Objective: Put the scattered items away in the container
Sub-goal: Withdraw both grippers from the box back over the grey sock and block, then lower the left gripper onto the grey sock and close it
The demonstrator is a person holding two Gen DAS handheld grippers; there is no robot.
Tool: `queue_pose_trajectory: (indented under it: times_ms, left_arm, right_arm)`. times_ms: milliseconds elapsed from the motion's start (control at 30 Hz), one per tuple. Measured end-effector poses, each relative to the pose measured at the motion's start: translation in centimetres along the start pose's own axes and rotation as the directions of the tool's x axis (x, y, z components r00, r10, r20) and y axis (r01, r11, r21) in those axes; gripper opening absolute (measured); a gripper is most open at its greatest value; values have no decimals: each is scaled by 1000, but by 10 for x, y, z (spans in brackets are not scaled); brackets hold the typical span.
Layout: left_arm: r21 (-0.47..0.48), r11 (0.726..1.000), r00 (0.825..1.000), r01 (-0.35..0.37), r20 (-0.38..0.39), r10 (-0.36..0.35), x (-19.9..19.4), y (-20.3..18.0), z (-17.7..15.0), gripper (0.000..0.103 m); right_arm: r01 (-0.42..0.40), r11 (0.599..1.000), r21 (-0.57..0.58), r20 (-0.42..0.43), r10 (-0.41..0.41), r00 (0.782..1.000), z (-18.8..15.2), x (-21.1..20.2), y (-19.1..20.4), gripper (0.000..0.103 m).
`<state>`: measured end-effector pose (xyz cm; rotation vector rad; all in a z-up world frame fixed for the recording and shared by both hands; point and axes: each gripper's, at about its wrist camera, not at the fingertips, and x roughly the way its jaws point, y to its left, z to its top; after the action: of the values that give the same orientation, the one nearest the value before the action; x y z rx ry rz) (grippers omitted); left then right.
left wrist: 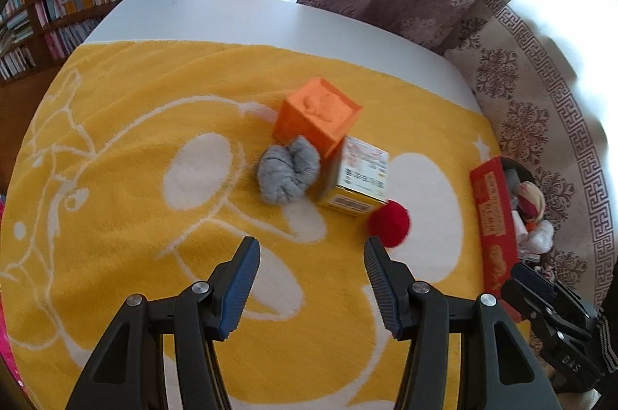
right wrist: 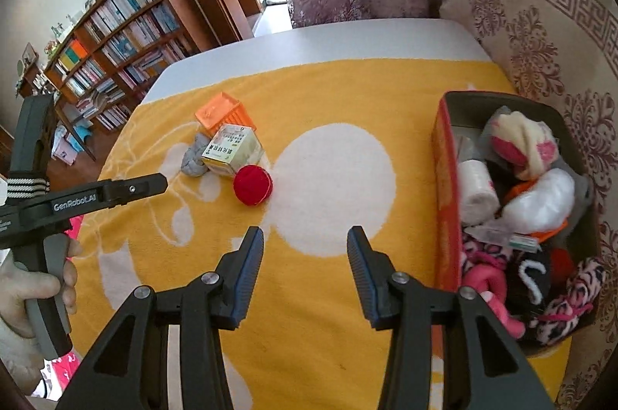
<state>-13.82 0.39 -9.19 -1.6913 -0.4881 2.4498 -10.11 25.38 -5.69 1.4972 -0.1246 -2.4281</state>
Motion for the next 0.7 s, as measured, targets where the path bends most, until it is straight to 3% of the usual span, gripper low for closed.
queue_pose_trajectory:
  times_ms: [200, 700]
  left_arm:
    - [18, 1000, 1000, -20, -7, 20, 19, 12, 15, 57]
    - [70, 997, 997, -42, -56, 46, 59, 0, 41, 57]
  right_arm:
    - [5, 1000, 3, -30, -4, 1000, 0, 12, 7, 49]
    - [19, 1000, 18, -71, -17, 997, 8, 35, 12, 49]
